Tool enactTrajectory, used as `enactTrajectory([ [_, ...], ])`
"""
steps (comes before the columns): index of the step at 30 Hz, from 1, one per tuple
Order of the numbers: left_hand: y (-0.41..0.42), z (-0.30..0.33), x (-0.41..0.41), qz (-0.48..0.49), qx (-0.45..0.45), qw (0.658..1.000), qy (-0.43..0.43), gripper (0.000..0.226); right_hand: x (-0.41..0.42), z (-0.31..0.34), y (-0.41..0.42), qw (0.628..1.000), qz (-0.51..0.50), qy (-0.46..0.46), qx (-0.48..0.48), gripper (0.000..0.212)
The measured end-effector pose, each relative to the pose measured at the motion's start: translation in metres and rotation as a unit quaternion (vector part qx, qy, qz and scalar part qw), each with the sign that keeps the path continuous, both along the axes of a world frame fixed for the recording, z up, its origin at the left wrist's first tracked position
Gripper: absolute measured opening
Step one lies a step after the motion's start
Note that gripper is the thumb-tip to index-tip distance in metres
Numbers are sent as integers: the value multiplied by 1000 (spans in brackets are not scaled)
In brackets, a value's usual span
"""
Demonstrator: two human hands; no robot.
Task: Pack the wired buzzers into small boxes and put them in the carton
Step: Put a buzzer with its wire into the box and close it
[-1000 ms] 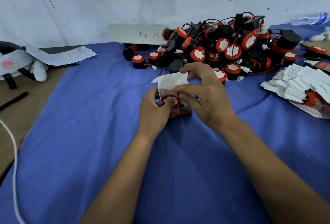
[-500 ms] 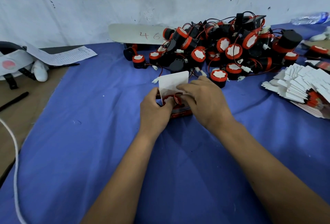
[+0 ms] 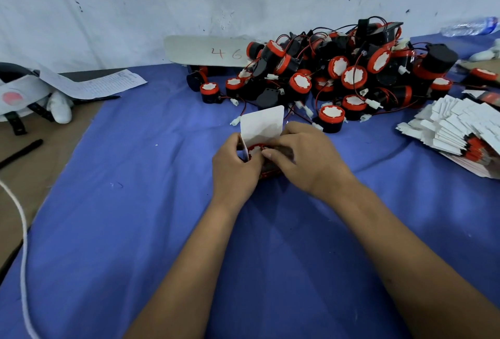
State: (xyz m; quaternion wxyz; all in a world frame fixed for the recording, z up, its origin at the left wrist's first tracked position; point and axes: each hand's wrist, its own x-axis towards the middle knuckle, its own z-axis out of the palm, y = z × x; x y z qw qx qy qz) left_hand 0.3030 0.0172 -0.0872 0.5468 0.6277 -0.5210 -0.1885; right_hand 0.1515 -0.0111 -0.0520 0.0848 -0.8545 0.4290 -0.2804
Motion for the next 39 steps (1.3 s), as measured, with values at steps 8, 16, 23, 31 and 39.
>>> enactTrajectory([
  [8, 2, 2, 0, -15, 5, 1000, 22, 16, 2, -3, -1, 995, -76, -5, -57, 27],
  [16, 2, 1, -6, -6, 10, 1000, 8, 15, 16, 1, 10, 975, -213, 13, -57, 19],
  [23, 2, 1, -8, -7, 12, 1000, 2, 21, 20, 4, 10, 968, -237, 62, -50, 14],
  [31, 3, 2, -10, 5, 12, 1000, 10, 23, 14, 4, 11, 972, -227, -34, -46, 16],
  [39, 5, 3, -12, 8, 18, 1000, 8, 23, 13, 7, 13, 970, -207, 123, -33, 6],
])
